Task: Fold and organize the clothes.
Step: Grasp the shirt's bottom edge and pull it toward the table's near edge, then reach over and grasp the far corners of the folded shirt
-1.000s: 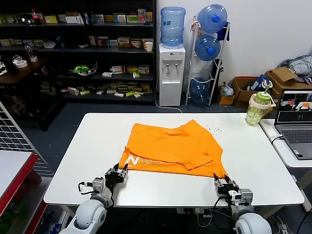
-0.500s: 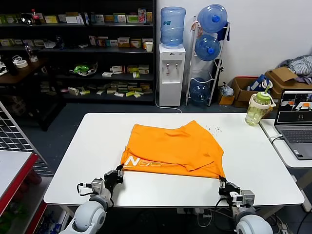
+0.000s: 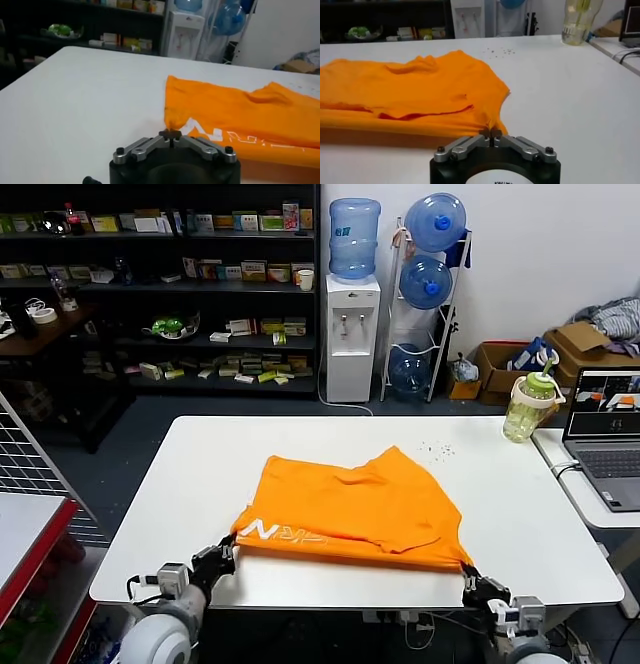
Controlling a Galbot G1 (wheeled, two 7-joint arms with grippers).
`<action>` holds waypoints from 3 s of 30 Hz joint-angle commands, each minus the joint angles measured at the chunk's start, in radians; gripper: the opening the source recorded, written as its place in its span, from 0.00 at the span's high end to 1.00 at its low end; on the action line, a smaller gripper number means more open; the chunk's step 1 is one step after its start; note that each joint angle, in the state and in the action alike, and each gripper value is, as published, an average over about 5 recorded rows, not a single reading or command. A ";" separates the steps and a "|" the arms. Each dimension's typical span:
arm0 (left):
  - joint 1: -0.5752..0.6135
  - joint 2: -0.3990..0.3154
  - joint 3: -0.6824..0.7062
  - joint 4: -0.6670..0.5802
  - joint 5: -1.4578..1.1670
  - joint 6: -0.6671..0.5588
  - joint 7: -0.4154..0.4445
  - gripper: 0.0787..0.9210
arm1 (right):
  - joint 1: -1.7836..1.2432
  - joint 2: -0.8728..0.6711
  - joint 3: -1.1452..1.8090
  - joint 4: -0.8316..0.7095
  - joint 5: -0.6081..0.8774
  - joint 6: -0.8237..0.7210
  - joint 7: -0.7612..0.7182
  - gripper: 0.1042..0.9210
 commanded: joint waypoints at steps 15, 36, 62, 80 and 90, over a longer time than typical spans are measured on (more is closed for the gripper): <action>0.260 0.064 -0.140 -0.260 -0.101 0.081 -0.029 0.65 | -0.034 -0.048 0.026 0.121 0.023 0.003 0.011 0.57; -0.559 -0.005 0.181 0.428 -0.137 0.022 0.092 0.12 | 0.998 0.040 -0.398 -0.626 0.146 -0.067 0.023 0.12; -0.728 -0.056 0.334 0.683 -0.156 0.076 0.136 0.12 | 1.053 0.123 -0.482 -0.865 0.080 -0.171 -0.027 0.12; -0.707 -0.060 0.354 0.670 -0.151 0.074 0.130 0.38 | 1.028 0.116 -0.491 -0.834 0.093 -0.186 -0.025 0.59; -0.691 -0.055 0.350 0.637 -0.143 0.055 0.130 0.73 | 0.989 0.098 -0.476 -0.766 0.108 -0.112 -0.038 0.93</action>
